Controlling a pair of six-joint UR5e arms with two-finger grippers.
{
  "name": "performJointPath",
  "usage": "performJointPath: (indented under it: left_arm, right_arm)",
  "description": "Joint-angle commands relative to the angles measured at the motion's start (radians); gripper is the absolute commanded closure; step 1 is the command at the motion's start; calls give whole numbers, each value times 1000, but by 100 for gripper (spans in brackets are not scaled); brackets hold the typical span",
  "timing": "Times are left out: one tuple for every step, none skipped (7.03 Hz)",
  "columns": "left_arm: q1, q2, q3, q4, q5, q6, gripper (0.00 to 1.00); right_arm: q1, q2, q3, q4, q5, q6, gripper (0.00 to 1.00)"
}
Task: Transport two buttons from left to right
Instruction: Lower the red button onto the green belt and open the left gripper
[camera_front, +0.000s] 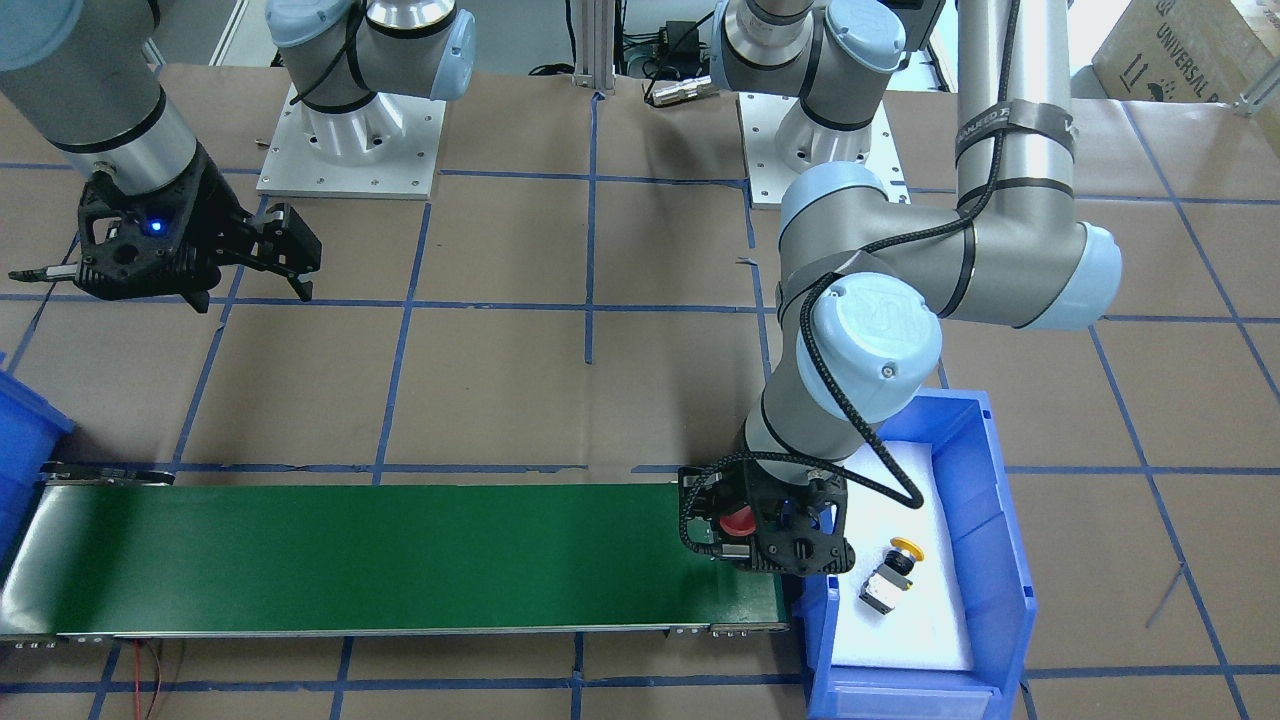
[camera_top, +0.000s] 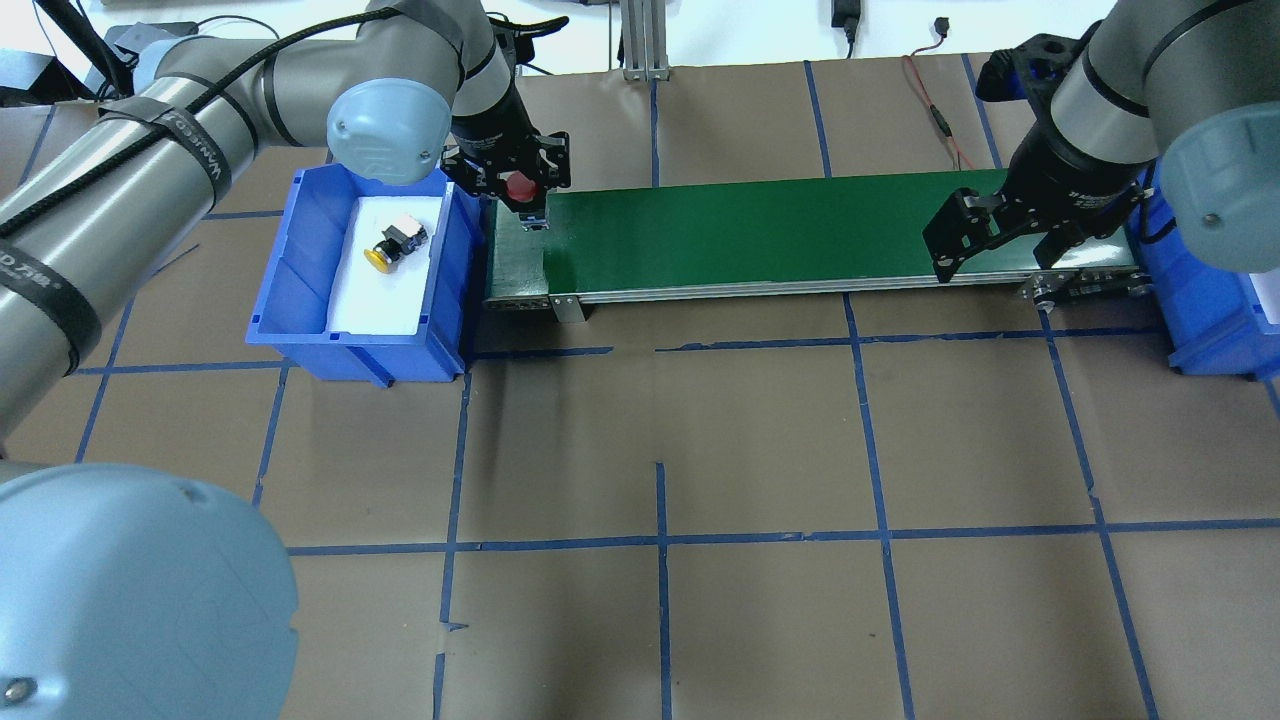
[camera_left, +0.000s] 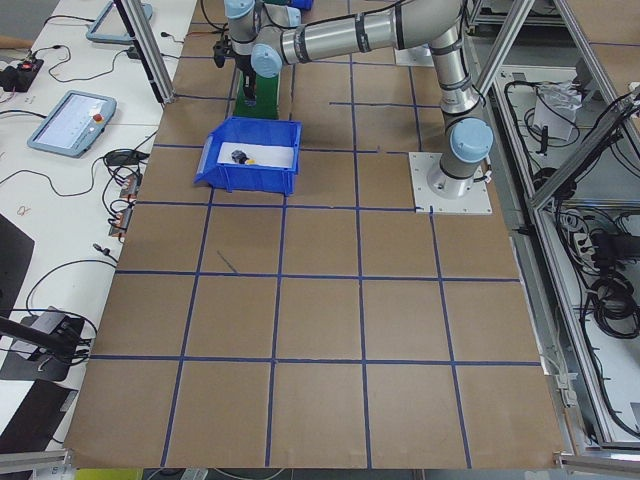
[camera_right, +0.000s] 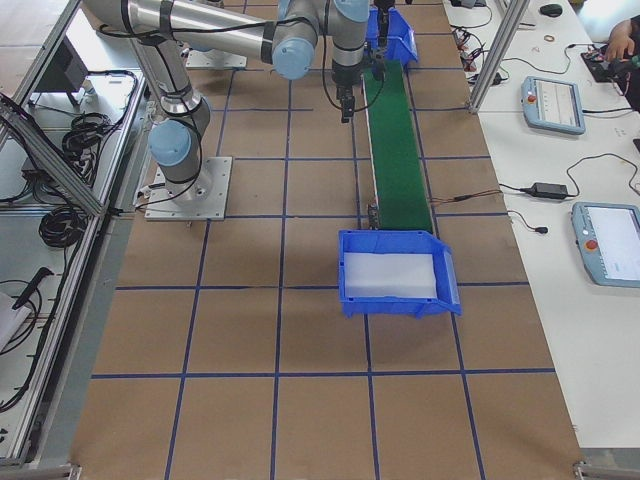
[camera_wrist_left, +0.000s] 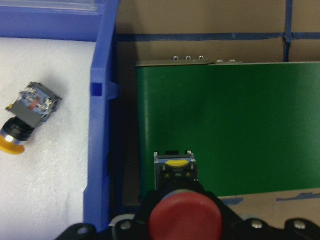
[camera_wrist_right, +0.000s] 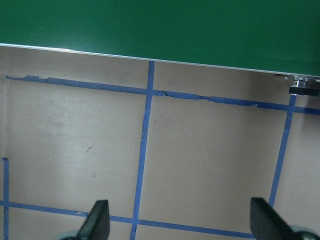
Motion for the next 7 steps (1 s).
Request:
performJointPath:
  left_arm:
    - [-6, -23, 0, 0, 27, -29, 73]
    - [-9, -21, -2, 0, 22, -66, 73]
    - [-10, -23, -3, 2, 24, -63, 72]
    - [-10, -23, -3, 2, 24, -61, 60]
    - [-10, -36, -5, 5, 22, -49, 59]
    - [-10, -41, -5, 18, 22, -46, 59]
    - [-10, -41, -6, 18, 21, -42, 46]
  right_arm:
    - [1, 0, 0, 0, 0, -1, 0]
    - [-1, 0, 0, 0, 0, 0, 0]
    - [-1, 0, 0, 0, 0, 0, 0]
    - [1, 0, 0, 0, 0, 0, 0]
    - [-1, 0, 0, 0, 0, 0, 0]
    - [1, 0, 0, 0, 2, 0, 0]
    - [2, 0, 2, 0, 2, 0, 0]
